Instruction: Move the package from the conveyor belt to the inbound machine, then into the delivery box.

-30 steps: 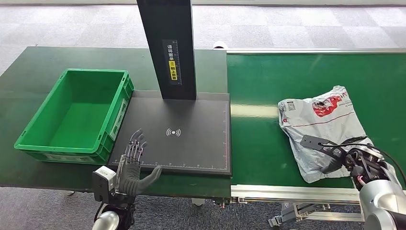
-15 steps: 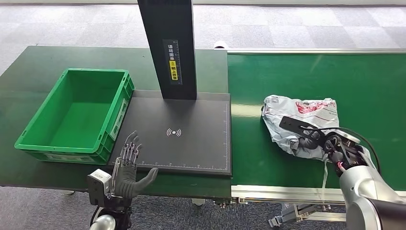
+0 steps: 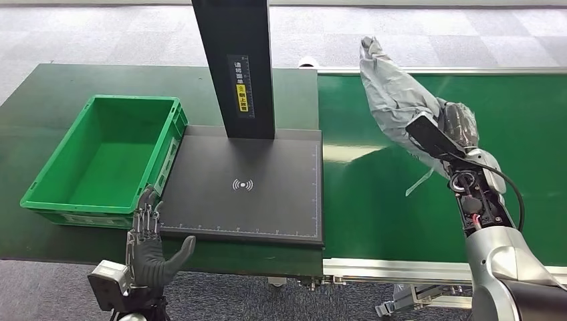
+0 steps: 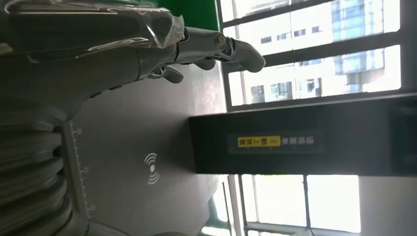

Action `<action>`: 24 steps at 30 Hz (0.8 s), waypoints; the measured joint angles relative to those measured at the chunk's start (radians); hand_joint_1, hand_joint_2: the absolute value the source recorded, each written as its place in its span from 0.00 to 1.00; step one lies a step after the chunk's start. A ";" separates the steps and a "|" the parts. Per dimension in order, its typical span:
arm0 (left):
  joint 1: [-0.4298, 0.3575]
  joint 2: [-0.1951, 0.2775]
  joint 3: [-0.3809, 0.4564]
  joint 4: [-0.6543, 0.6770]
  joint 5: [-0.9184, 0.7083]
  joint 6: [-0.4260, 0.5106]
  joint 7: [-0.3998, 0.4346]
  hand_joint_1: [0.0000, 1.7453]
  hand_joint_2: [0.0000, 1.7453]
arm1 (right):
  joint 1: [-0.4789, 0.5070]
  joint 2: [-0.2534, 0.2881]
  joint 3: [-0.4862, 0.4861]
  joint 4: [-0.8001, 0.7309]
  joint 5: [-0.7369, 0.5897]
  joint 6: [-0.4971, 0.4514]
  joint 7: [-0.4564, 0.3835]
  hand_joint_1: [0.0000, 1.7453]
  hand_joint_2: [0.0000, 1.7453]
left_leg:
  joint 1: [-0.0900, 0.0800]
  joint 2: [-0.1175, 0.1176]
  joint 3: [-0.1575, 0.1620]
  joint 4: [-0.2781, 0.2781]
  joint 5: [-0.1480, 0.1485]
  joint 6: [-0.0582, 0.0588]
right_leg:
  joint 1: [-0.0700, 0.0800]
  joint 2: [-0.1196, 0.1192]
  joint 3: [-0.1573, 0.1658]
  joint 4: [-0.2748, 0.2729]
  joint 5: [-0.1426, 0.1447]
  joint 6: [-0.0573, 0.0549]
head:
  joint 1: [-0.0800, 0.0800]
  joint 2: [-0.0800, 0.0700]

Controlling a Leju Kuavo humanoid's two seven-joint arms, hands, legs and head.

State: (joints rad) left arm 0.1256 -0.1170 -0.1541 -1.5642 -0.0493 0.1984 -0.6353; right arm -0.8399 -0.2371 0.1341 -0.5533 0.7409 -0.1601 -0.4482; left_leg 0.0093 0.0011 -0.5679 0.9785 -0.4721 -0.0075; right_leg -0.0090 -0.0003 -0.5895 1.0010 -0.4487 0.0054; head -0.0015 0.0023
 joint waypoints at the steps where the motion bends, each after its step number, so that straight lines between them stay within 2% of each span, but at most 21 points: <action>1: 0.000 -0.001 0.001 -0.004 0.010 0.023 -0.014 0.00 1.00 | 0.027 0.000 0.006 -0.051 -0.016 -0.049 -0.023 1.00 1.00 | 0.000 0.000 0.000 0.000 0.000 0.000 | 0.000 0.000 0.000 0.000 0.000 0.000 | 0.000 0.000; 5: -0.004 -0.006 0.004 -0.019 0.059 0.084 -0.050 0.00 1.00 | 0.159 -0.003 0.060 -0.281 -0.023 -0.205 -0.048 1.00 1.00 | 0.000 0.000 0.000 0.000 -0.001 0.000 | 0.000 0.000 0.000 0.000 0.000 0.000 | 0.000 0.000; 9: -0.022 -0.014 0.008 -0.023 0.087 0.112 -0.061 0.00 1.00 | 0.280 -0.003 0.147 -0.480 0.063 -0.272 -0.049 1.00 1.00 | 0.000 0.000 0.000 0.000 -0.001 0.000 | 0.000 0.000 0.000 0.000 0.000 0.000 | 0.000 0.000; 14: -0.053 -0.022 0.010 -0.023 0.097 0.138 -0.064 0.00 1.00 | 0.363 0.005 0.306 -0.603 0.207 -0.257 -0.030 1.00 1.00 | 0.000 0.000 0.000 -0.001 0.000 0.000 | 0.000 0.000 0.000 0.000 0.000 0.000 | 0.000 0.000; 18: -0.059 -0.026 0.010 -0.023 0.102 0.140 -0.065 0.00 1.00 | 0.377 0.009 0.391 -0.623 0.224 -0.249 -0.021 1.00 1.00 | 0.000 0.000 0.000 -0.001 0.000 0.000 | 0.000 0.000 0.000 0.000 0.000 0.000 | 0.000 0.000; 21: -0.067 -0.027 0.009 -0.020 0.104 0.139 -0.065 0.00 1.00 | 0.377 0.017 0.449 -0.616 0.232 -0.197 -0.032 1.00 1.00 | 0.000 0.001 0.000 -0.001 0.000 0.000 | 0.000 0.000 0.000 0.000 0.000 0.000 | 0.000 0.000; 24: -0.084 -0.029 0.005 -0.012 0.110 0.136 -0.065 0.00 1.00 | 0.371 0.048 0.544 -0.557 0.227 -0.124 -0.046 1.00 1.00 | 0.000 0.001 0.000 -0.001 0.000 0.000 | 0.000 0.001 0.000 0.000 -0.001 0.000 | 0.000 0.000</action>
State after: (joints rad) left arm 0.0420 -0.1460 -0.1489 -1.5758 0.0606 0.3345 -0.7003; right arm -0.4684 -0.1893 0.6785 -1.1103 0.9680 -0.2846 -0.4946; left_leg 0.0094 0.0021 -0.5682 0.9779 -0.4726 -0.0080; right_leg -0.0088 0.0004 -0.5899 1.0009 -0.4492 0.0051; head -0.0014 0.0023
